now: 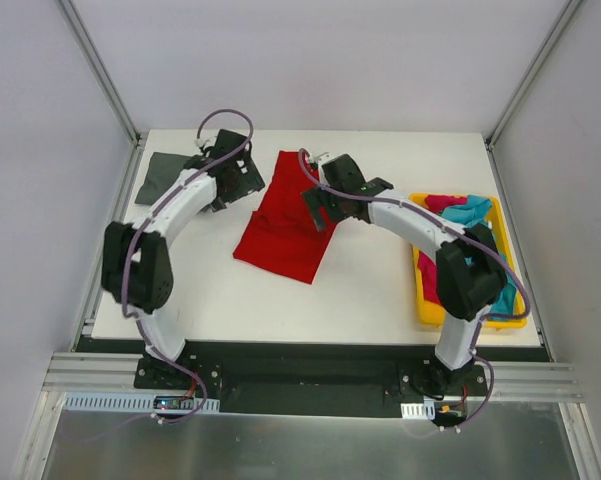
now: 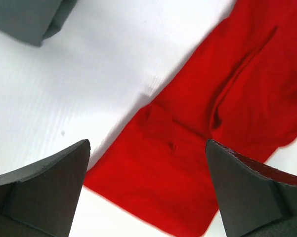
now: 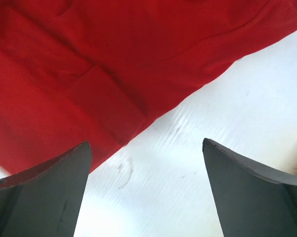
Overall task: Fold and stack the t-shirts
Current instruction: Fold the folded rectangular tshirt in 1/3 of the way
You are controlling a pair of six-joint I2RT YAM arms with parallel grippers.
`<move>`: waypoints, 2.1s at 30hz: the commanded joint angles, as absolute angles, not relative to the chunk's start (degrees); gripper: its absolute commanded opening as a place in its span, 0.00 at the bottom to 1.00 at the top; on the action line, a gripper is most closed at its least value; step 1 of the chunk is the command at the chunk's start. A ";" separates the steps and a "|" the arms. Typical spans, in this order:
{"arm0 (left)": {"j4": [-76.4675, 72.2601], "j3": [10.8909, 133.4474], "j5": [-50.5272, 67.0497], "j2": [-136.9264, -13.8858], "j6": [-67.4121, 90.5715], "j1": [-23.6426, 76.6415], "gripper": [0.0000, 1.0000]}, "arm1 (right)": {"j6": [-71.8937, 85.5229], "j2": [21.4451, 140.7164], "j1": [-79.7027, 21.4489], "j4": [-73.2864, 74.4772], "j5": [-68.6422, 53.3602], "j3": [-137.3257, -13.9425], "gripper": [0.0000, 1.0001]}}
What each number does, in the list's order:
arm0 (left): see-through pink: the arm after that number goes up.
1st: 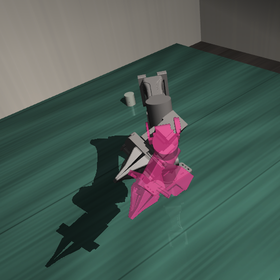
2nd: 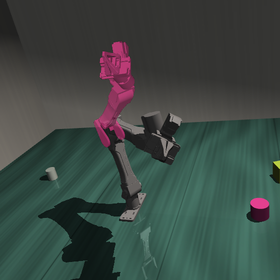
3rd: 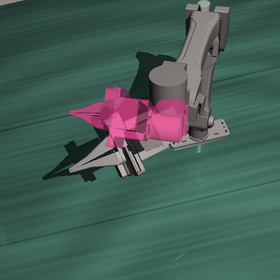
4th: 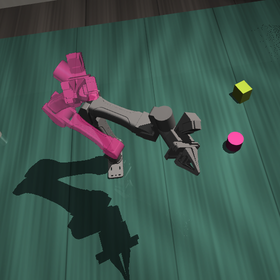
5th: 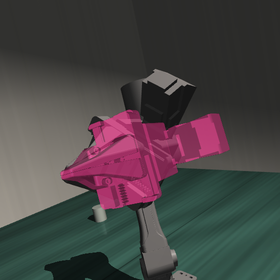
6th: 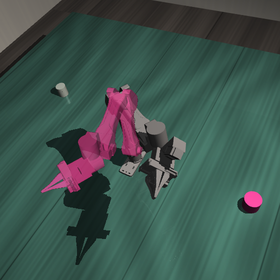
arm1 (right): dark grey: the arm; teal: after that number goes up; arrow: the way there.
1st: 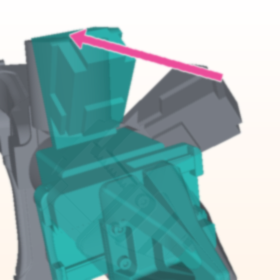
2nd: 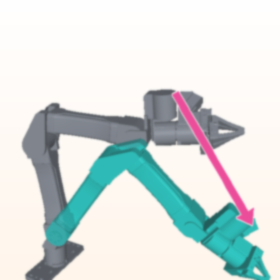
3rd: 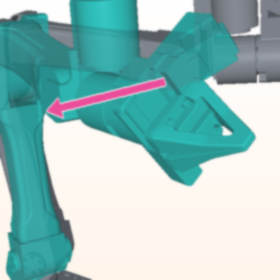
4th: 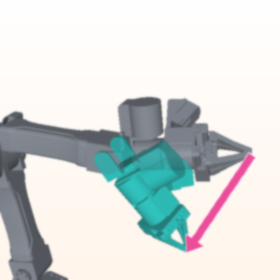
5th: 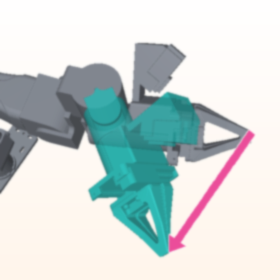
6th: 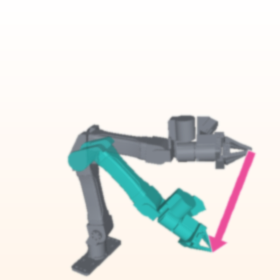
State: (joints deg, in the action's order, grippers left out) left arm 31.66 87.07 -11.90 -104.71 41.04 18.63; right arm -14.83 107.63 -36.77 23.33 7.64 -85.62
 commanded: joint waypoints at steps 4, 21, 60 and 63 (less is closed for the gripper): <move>32.08 65.69 -15.47 -79.75 44.73 18.54 0.99 | -10.46 95.88 -41.82 12.66 -18.96 -74.10 0.96; 31.82 36.12 -25.05 -50.45 52.74 17.84 0.99 | -10.55 126.28 -46.59 24.25 -15.31 -106.24 0.96; 31.55 36.21 -21.45 -52.03 51.50 16.35 0.99 | -12.22 135.17 -43.43 31.29 -9.15 -118.82 0.96; 31.55 36.04 -21.36 -51.42 51.50 16.35 0.99 | -13.44 136.23 -41.58 32.25 -4.93 -122.16 0.96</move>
